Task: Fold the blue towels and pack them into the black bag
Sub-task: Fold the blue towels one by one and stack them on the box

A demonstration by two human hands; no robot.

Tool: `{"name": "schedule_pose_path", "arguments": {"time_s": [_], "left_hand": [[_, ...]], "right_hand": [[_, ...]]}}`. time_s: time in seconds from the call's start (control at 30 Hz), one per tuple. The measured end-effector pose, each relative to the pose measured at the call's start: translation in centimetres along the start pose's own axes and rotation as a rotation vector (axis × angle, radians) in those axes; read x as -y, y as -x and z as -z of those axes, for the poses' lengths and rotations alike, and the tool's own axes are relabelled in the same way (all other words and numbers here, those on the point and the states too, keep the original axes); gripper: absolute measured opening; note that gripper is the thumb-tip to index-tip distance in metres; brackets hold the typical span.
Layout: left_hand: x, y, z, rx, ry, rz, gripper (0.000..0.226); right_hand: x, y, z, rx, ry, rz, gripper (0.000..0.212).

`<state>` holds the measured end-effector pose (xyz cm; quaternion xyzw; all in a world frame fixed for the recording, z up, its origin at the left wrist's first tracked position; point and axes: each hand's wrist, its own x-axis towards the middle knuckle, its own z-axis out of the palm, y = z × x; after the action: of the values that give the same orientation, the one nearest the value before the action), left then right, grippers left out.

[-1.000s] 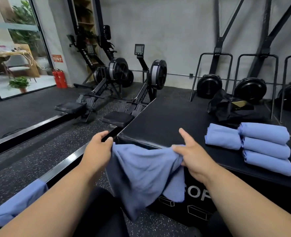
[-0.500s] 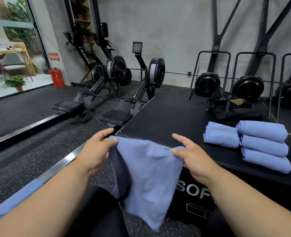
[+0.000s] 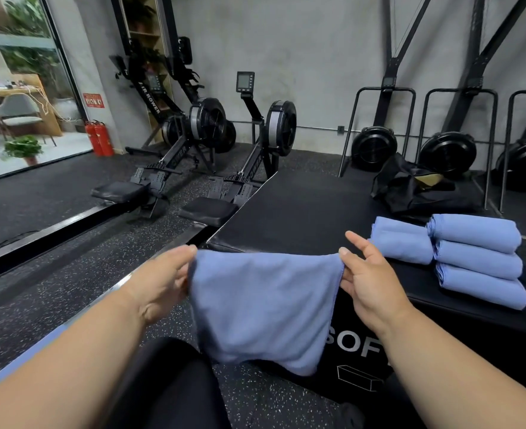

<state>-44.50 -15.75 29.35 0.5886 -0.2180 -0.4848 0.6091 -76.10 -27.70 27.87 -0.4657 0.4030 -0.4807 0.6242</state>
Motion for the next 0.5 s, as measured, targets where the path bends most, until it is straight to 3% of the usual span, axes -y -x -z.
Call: {"name": "schedule_pose_path", "arguments": {"time_s": [0.1, 0.27, 0.4, 0.5], "left_hand": [[1.6, 0.4, -0.4, 0.084, -0.169, 0.091, 0.035], [0.5, -0.1, -0.9, 0.029, 0.054, -0.054, 0.042], [1.9, 0.6, -1.0, 0.057, -0.271, 0.013, 0.051], [1.1, 0.6, -1.3, 0.011, -0.296, -0.162, 0.051]], "right_hand": [[-0.5, 0.0, -0.4, 0.025, 0.015, -0.065, 0.036], [0.3, -0.7, 0.2, -0.002, -0.056, -0.022, 0.040], [-0.9, 0.2, -0.2, 0.213, 0.294, -0.022, 0.062], [-0.5, -0.8, 0.4, 0.072, 0.169, 0.078, 0.054]]}}
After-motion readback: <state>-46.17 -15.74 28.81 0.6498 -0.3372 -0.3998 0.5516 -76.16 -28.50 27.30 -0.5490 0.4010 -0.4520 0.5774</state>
